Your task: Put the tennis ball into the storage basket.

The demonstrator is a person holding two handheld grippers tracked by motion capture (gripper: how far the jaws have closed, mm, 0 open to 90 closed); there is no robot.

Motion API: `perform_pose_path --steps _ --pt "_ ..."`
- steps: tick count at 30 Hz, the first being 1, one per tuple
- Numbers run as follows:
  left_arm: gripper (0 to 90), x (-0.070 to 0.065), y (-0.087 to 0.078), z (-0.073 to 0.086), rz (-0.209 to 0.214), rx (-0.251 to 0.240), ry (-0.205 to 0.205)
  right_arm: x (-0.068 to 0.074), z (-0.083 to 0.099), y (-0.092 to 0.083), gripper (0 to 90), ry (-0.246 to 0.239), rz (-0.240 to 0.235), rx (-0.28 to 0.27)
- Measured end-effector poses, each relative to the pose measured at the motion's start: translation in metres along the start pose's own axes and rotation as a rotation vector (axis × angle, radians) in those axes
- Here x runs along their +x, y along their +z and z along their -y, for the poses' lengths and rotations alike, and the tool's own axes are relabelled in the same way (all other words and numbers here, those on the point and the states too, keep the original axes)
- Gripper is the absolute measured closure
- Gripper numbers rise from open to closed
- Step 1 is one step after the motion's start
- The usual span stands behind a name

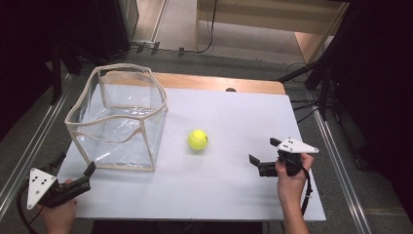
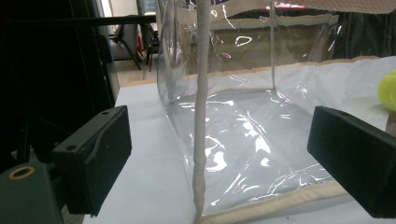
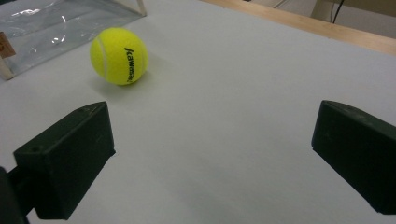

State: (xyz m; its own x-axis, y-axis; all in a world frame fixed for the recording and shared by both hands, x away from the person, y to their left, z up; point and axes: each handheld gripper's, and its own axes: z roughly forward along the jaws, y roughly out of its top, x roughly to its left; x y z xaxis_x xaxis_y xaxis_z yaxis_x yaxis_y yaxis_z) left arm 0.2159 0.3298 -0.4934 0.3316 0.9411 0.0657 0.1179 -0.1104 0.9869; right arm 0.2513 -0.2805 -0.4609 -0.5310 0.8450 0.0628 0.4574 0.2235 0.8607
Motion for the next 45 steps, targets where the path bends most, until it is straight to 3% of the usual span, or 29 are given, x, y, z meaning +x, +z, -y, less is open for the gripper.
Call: perform_pose_path --steps 18,45 --pt "6.8 0.000 0.000 0.000 -0.004 0.001 0.001 0.007 -0.026 0.028 0.0 -0.054 -0.073 0.084" --pt "6.8 0.001 0.000 0.000 -0.003 0.001 0.000 0.039 -0.059 0.084 0.0 -0.192 -0.180 0.282"
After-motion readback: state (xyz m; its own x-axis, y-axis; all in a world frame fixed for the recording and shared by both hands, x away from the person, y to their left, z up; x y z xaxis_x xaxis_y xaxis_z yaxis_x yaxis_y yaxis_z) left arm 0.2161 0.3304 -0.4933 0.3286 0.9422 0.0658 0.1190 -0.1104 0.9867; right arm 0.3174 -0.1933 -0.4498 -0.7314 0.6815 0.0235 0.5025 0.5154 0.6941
